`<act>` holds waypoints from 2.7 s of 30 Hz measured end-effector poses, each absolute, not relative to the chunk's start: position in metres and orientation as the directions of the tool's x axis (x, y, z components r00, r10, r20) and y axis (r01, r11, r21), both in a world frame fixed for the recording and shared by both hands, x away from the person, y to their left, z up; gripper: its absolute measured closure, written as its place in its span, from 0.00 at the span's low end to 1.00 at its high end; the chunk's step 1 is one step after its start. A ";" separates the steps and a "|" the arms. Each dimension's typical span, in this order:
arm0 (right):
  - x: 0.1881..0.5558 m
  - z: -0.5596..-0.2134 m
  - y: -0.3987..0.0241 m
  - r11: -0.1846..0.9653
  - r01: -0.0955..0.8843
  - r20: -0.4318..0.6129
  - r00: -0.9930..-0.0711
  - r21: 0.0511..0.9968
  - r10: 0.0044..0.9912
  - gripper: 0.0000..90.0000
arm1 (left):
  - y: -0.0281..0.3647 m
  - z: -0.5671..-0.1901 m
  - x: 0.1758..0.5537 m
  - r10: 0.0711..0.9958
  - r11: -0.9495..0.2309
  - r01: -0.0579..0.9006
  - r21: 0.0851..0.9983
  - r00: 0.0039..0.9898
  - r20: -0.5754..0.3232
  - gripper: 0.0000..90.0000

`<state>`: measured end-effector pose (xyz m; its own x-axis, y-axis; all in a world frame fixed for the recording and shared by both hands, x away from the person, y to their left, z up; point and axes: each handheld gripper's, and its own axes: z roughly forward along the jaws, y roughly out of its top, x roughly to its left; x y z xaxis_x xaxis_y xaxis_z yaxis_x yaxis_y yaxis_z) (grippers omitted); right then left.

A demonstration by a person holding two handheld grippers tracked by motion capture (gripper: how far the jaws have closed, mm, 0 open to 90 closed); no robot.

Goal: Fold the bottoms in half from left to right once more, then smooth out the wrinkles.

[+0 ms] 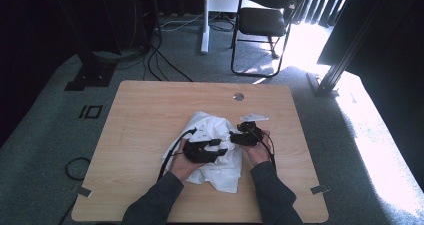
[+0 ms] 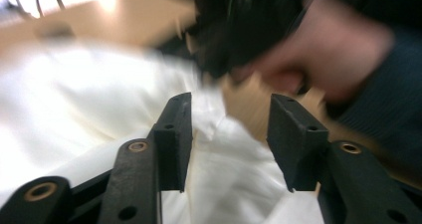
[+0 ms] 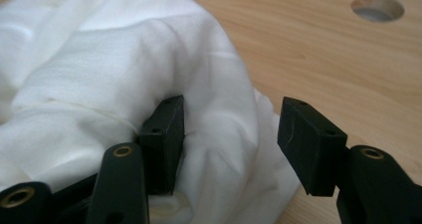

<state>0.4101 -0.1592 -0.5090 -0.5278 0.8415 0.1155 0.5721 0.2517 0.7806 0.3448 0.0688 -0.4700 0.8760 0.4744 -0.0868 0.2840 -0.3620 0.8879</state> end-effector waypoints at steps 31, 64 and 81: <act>0.386 -0.505 -0.154 0.259 0.548 0.069 -0.508 0.796 0.859 0.40 | 0.122 -0.501 0.380 0.686 -0.333 0.473 0.816 0.715 -0.134 0.67; 0.335 -0.488 -0.144 0.364 0.416 0.106 -0.766 0.834 0.634 0.88 | 0.120 -0.487 0.372 0.681 -0.294 0.443 0.847 0.719 -0.140 0.60; 0.320 -0.477 -0.211 0.203 0.457 0.164 -0.642 0.866 0.749 0.63 | 0.113 -0.485 0.371 0.678 -0.306 0.426 0.851 0.725 -0.119 0.60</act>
<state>0.3203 -0.2115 -0.4769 -0.6421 0.7489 0.1636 0.4570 0.2026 0.8661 0.3715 0.1128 -0.4852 0.7253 0.6780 -0.1194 0.4262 -0.3061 0.8513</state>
